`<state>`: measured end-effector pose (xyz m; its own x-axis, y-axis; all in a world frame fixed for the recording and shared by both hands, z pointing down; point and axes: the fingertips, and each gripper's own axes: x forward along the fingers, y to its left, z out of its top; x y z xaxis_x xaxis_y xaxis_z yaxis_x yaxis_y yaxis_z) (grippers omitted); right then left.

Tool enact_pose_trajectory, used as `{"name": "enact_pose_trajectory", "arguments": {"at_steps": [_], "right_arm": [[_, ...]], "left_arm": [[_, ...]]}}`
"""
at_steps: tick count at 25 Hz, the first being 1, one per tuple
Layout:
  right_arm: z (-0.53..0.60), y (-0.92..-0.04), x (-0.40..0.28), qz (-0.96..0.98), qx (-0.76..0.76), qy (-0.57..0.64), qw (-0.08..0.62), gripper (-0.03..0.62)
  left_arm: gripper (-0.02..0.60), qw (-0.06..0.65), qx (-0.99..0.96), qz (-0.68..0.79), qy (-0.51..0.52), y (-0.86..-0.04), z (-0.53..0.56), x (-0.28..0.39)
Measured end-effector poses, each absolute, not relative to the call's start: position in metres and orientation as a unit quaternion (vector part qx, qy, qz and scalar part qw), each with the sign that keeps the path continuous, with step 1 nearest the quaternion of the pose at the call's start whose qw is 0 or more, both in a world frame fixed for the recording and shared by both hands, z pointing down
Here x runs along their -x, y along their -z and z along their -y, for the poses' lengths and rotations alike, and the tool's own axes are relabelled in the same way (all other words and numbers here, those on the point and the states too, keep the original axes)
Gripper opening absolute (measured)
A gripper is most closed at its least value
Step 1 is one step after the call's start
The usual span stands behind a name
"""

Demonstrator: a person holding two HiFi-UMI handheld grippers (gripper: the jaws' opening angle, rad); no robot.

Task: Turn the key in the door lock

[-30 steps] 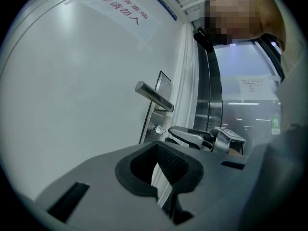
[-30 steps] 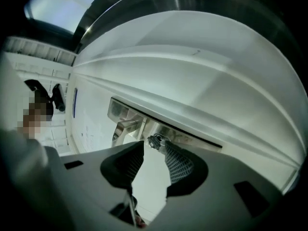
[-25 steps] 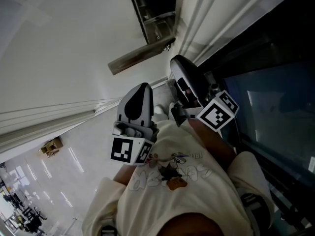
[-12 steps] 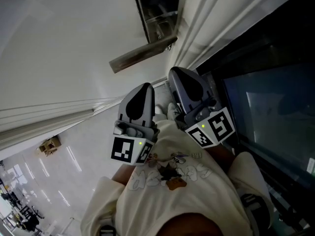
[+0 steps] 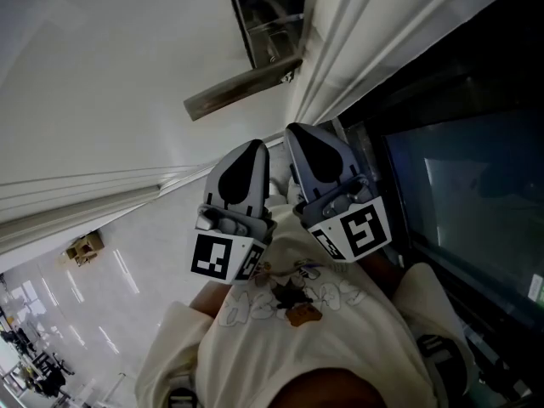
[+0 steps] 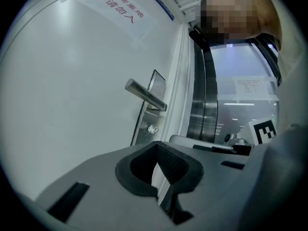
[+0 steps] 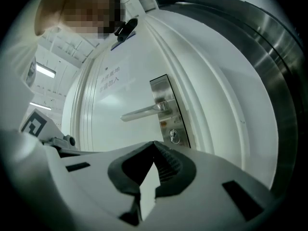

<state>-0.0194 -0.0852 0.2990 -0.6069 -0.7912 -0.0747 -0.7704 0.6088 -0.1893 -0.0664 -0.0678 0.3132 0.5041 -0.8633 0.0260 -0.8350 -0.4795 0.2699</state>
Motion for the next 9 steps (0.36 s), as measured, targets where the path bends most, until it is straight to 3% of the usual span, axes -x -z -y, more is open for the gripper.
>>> {"name": "enact_pose_trajectory", "arguments": {"at_steps": [9], "right_arm": [[0.0869,-0.3084,0.0168,-0.892,0.443,0.072,0.059,0.006]], "left_arm": [[0.005,0.122,-0.858,0.496,0.055,-0.3136,0.0654,0.0655]]}}
